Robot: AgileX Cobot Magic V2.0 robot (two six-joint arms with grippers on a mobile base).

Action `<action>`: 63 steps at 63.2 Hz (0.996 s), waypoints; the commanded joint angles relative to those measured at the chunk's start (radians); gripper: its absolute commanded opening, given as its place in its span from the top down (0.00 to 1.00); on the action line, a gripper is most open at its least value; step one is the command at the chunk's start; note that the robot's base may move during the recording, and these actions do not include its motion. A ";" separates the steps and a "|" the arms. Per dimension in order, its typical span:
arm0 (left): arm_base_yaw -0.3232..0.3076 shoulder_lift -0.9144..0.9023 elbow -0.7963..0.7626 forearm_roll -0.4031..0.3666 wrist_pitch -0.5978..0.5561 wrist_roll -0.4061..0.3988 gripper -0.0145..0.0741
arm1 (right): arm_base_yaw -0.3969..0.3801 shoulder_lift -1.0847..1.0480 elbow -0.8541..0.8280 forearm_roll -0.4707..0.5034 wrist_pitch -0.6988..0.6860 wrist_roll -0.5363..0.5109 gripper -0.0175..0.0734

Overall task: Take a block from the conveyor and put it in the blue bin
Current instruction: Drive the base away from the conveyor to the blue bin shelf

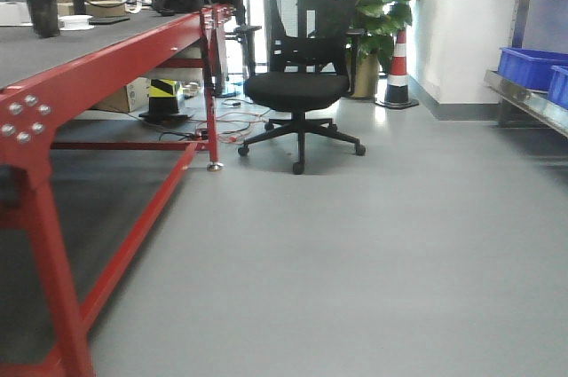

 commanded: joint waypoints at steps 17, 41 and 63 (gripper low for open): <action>0.003 -0.002 -0.001 0.000 -0.028 -0.009 0.96 | 0.002 -0.004 0.002 0.004 -0.019 -0.005 0.99; 0.003 -0.002 -0.001 0.000 -0.028 -0.009 0.96 | 0.002 -0.004 0.002 0.004 -0.019 -0.005 0.99; 0.003 -0.002 -0.001 0.000 -0.028 -0.009 0.96 | 0.002 -0.004 0.002 0.004 -0.019 -0.005 0.99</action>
